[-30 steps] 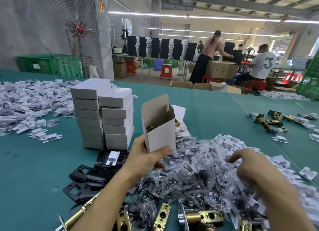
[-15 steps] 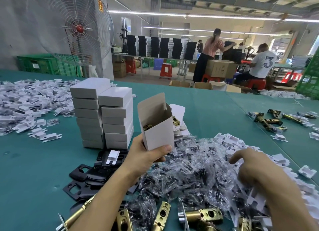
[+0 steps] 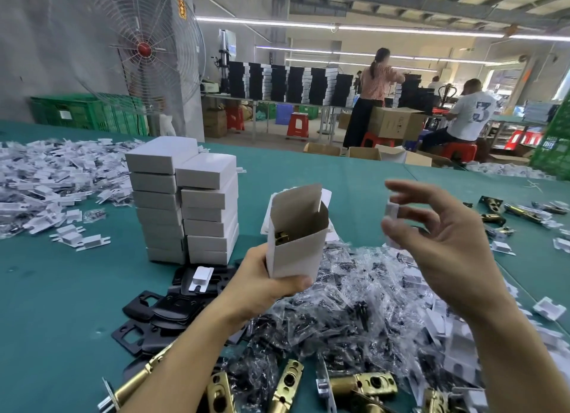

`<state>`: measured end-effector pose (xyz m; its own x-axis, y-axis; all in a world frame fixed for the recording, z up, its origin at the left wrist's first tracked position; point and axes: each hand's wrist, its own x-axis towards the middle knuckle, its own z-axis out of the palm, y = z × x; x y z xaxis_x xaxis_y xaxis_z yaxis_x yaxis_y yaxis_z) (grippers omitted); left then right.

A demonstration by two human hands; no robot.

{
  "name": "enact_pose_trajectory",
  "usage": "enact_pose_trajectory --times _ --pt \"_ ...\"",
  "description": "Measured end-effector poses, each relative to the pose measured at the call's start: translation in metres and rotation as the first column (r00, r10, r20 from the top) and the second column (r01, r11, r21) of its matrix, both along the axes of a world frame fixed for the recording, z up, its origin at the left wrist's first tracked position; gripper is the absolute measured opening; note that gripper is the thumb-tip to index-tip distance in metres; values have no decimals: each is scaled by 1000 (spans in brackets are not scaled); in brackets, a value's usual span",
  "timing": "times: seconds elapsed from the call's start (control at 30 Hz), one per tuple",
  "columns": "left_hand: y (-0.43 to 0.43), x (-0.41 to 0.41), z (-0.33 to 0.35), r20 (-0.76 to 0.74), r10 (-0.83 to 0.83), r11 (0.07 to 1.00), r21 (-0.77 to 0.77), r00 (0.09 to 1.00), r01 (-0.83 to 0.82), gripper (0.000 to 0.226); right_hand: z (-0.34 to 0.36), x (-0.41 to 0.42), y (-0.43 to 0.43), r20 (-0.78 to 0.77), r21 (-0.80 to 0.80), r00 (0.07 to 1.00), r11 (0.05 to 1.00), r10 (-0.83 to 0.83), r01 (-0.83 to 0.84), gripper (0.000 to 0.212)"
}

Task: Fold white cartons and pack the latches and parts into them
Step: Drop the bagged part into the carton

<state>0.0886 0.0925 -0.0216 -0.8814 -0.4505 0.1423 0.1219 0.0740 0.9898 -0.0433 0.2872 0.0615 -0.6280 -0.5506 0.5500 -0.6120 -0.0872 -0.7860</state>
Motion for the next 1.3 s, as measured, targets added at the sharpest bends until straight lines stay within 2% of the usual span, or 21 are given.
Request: enact_pose_trajectory --times 0.07,0.13,0.23,0.3,0.5,0.63,0.73,0.8,0.87,0.93,1.03,1.1,1.2,1.3 --pt "1 0 0 10 -36 999 -19 999 36 32 -2 3 -5 -76 21 997 1000 -13 14 50" --pt "2 0 0 19 -42 998 -40 999 43 31 -9 -2 -8 -149 166 983 978 -104 128 48" --pt "1 -1 -1 23 5 1000 -28 1000 -4 32 -23 -15 -8 -226 443 952 849 -206 288 38" --pt "1 -1 -2 20 31 999 -20 999 -30 31 -29 -17 -9 -215 532 948 786 -234 315 29" --pt "1 0 -2 32 24 998 -51 999 -23 30 -35 -22 -5 -75 552 950 781 -303 292 21" --pt "0 -1 -3 30 6 998 -64 1000 -4 30 -34 -26 -1 -47 621 935 723 -353 304 16" --pt "-1 -2 -4 36 -4 997 -77 999 7 30 -28 -25 4 18 595 916 740 -401 313 15" --pt "-1 -2 -4 41 -9 995 -98 999 13 29 -22 -22 6 -15 543 919 769 -393 337 29" --pt "0 -2 -4 37 -23 992 -122 999 27 27 -13 -14 5 6 386 955 882 -297 272 42" --pt "-1 -1 -4 38 -25 990 -134 999 30 25 0 0 3 32 167 990 978 -135 128 50" --pt "0 -1 -4 49 -31 989 -140 998 38 28 13 20 -2 -71 -45 995 997 64 -68 52" --pt "1 -1 -3 44 -58 987 -150 997 64 29 15 28 -6 -185 -47 980 995 73 -83 46" --pt "4 0 -1 30 -115 977 -178 993 118 23 9 31 -12 -424 56 906 998 -7 34 39" --pt "4 0 -2 18 -135 969 -205 991 136 24 1 28 -14 -515 141 857 983 -27 116 40"
